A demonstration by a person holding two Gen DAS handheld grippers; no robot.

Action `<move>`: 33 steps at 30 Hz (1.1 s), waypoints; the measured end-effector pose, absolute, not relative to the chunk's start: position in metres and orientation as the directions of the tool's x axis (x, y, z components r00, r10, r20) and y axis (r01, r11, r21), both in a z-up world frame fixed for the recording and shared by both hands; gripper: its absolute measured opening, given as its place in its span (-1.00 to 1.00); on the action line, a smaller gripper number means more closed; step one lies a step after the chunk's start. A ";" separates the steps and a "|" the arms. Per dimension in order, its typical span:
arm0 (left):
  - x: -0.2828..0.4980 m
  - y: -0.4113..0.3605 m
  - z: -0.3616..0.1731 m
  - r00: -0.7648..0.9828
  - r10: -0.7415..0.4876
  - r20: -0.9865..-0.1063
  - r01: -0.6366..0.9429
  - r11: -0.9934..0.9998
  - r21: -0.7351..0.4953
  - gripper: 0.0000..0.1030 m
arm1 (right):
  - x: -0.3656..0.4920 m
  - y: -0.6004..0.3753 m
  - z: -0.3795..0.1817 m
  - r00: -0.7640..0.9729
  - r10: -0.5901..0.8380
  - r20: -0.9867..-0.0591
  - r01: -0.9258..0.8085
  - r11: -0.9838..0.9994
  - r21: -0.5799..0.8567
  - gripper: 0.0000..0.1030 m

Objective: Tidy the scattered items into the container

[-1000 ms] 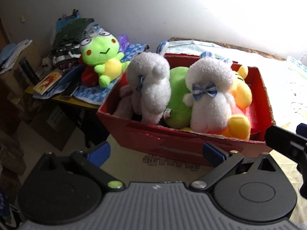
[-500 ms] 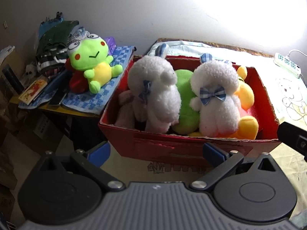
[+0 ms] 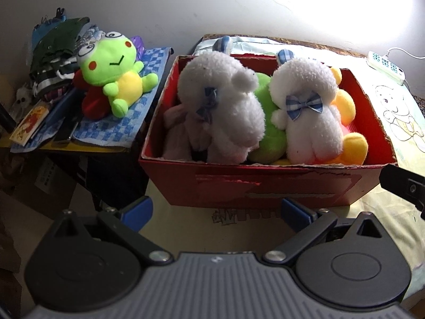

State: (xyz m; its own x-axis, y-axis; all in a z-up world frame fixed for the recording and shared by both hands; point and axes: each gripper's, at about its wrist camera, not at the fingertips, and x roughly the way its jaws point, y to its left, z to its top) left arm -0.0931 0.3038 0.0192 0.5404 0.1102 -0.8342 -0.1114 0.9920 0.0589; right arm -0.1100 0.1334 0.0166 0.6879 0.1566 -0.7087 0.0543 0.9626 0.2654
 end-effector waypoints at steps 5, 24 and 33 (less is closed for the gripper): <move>-0.096 0.314 0.025 0.536 0.113 -0.837 -0.106 0.992 0.066 0.98 | -0.106 0.137 0.018 0.662 0.138 -0.737 0.091 0.961 0.262 0.54; -0.061 0.335 0.061 0.584 0.167 -0.795 -0.189 0.980 0.066 0.98 | -0.071 0.152 0.052 0.725 0.050 -0.687 0.077 0.985 0.153 0.61; -0.056 0.331 0.058 0.581 0.190 -0.792 -0.212 0.974 0.079 0.98 | -0.061 0.160 0.049 0.734 0.064 -0.676 0.025 0.992 0.121 0.61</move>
State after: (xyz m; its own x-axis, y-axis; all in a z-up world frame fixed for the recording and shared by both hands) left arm -0.0562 0.3309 0.0584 0.5808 0.1899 -0.7916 -0.2116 0.9742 0.0785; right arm -0.0611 0.1603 0.0489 0.7340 0.0637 -0.6761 0.0254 0.9923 0.1210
